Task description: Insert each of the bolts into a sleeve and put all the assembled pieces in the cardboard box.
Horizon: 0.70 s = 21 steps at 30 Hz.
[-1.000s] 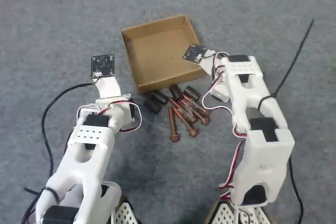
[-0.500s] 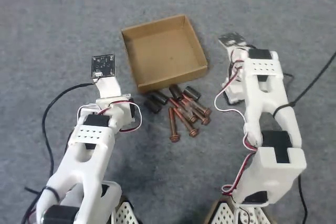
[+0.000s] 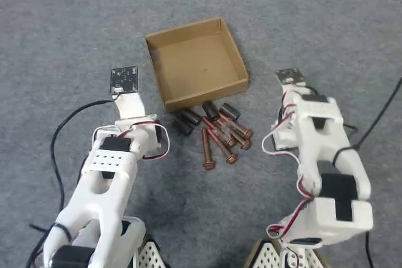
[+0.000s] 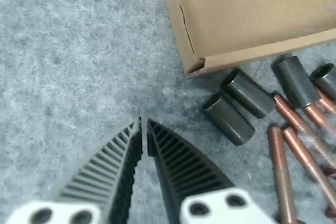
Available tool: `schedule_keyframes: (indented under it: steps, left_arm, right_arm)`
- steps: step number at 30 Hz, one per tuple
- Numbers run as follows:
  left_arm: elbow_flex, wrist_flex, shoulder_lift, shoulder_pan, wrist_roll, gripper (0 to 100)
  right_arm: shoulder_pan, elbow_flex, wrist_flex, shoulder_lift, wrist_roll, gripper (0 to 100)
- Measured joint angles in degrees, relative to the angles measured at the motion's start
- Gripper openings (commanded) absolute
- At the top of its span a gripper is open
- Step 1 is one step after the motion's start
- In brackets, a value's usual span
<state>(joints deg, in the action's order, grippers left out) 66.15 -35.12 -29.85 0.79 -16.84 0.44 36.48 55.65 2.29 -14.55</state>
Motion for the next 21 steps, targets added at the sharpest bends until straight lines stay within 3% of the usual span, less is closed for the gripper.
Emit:
schedule_keyframes:
  steps: [4, 9, 13, 21]
  left_arm:
    - [0.00, -2.99, -1.67, -1.76, 0.00, 1]
    - [0.00, -8.62, -10.90, -11.16, -0.70, 1]
    - [0.00, -12.84, -17.14, -19.43, -5.45, 1]
    - [0.00, -9.58, -12.40, -26.99, -7.03, 1]
  right_arm:
    - [0.79, 2.37, -2.64, -2.46, 0.26, 0.6]
    - [1.14, 2.37, -3.16, -2.64, 0.26, 0.6]
    - [1.14, 2.37, -3.16, -2.64, 0.26, 0.6]
    - [1.14, 2.37, -3.16, -2.64, 0.26, 0.6]
